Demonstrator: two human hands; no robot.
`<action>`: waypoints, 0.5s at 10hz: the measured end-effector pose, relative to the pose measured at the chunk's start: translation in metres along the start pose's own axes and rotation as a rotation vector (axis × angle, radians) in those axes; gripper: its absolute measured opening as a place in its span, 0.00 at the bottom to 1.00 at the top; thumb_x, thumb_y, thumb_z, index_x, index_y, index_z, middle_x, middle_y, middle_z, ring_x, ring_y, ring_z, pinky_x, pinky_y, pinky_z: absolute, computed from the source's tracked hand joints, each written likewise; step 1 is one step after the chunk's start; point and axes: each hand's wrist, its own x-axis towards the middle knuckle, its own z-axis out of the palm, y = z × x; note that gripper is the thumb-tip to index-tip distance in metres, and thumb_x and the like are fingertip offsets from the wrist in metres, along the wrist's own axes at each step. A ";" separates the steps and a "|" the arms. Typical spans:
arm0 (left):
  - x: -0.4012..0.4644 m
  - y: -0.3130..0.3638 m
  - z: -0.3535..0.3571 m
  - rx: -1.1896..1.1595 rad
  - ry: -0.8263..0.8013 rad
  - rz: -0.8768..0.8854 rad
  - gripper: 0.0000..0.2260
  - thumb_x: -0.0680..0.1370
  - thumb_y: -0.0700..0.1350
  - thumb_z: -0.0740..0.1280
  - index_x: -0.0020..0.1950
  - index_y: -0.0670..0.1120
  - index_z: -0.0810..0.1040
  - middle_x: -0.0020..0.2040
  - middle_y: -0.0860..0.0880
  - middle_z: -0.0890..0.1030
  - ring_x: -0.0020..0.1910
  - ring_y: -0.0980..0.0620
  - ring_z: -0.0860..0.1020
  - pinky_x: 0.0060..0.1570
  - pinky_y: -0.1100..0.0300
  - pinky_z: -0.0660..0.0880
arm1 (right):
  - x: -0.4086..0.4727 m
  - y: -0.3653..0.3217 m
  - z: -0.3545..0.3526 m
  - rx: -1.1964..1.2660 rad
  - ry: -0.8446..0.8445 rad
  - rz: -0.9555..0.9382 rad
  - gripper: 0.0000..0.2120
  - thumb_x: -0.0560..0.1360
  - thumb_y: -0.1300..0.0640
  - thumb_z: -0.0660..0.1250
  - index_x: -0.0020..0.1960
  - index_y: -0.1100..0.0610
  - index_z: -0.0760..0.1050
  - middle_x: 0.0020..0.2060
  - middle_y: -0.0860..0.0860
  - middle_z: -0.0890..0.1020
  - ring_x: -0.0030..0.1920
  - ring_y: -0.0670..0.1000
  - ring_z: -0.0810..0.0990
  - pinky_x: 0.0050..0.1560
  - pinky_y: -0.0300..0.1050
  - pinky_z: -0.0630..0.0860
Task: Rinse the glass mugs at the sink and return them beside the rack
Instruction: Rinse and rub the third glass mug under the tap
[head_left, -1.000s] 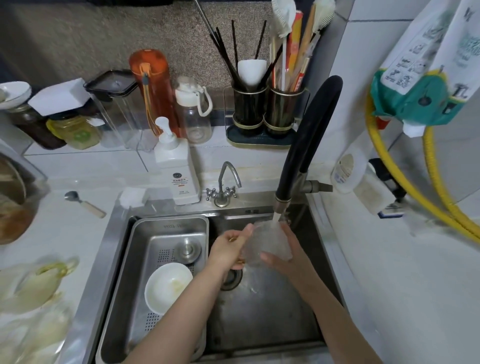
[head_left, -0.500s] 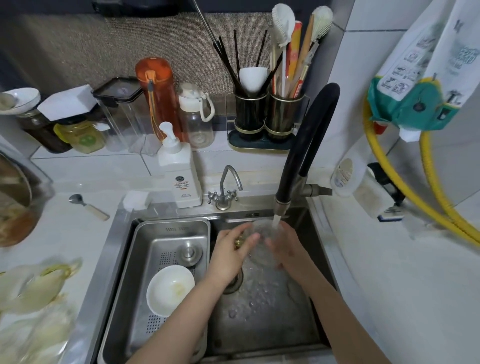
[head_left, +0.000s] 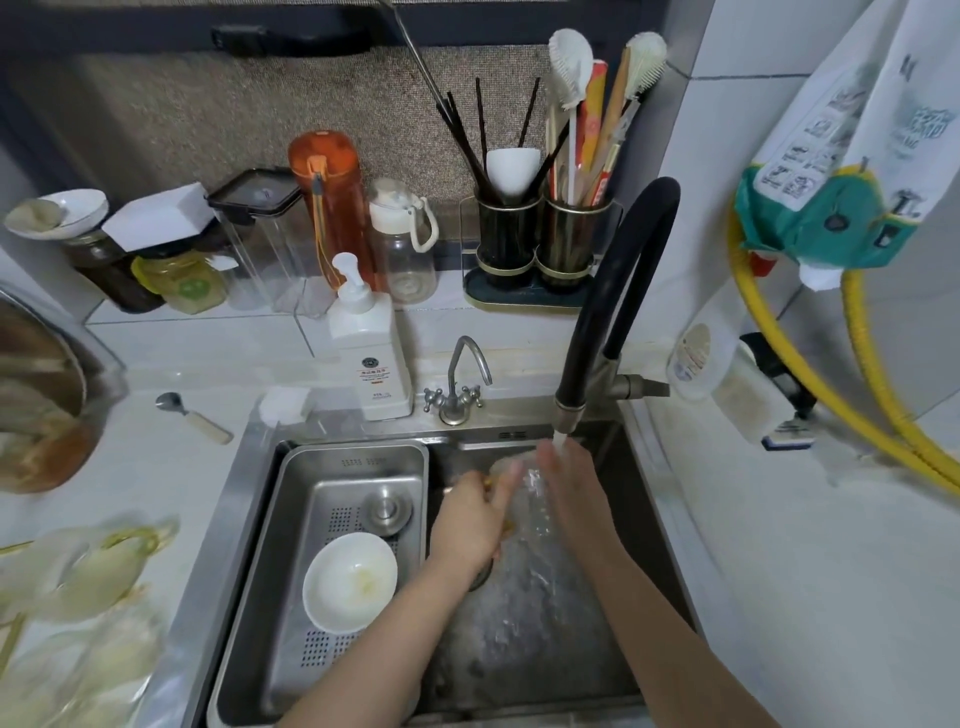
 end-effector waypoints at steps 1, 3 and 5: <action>0.002 -0.005 -0.001 0.034 0.046 0.006 0.25 0.70 0.71 0.61 0.41 0.48 0.70 0.36 0.46 0.82 0.32 0.46 0.79 0.38 0.47 0.80 | 0.002 0.000 0.005 0.049 0.009 0.023 0.11 0.80 0.45 0.55 0.44 0.48 0.70 0.39 0.47 0.74 0.38 0.46 0.73 0.44 0.45 0.71; 0.007 -0.004 -0.001 -0.055 0.110 -0.066 0.28 0.68 0.72 0.62 0.42 0.45 0.72 0.39 0.43 0.83 0.36 0.41 0.82 0.40 0.48 0.80 | -0.010 0.015 0.009 -0.059 -0.033 -0.115 0.35 0.68 0.36 0.69 0.69 0.52 0.65 0.60 0.48 0.76 0.59 0.48 0.77 0.59 0.46 0.75; 0.004 -0.002 0.007 -0.151 0.174 -0.009 0.16 0.76 0.61 0.62 0.41 0.48 0.69 0.39 0.40 0.82 0.38 0.38 0.81 0.42 0.45 0.79 | -0.006 0.012 0.003 -0.320 0.024 -0.154 0.21 0.82 0.45 0.52 0.67 0.56 0.71 0.60 0.55 0.78 0.62 0.59 0.77 0.58 0.51 0.74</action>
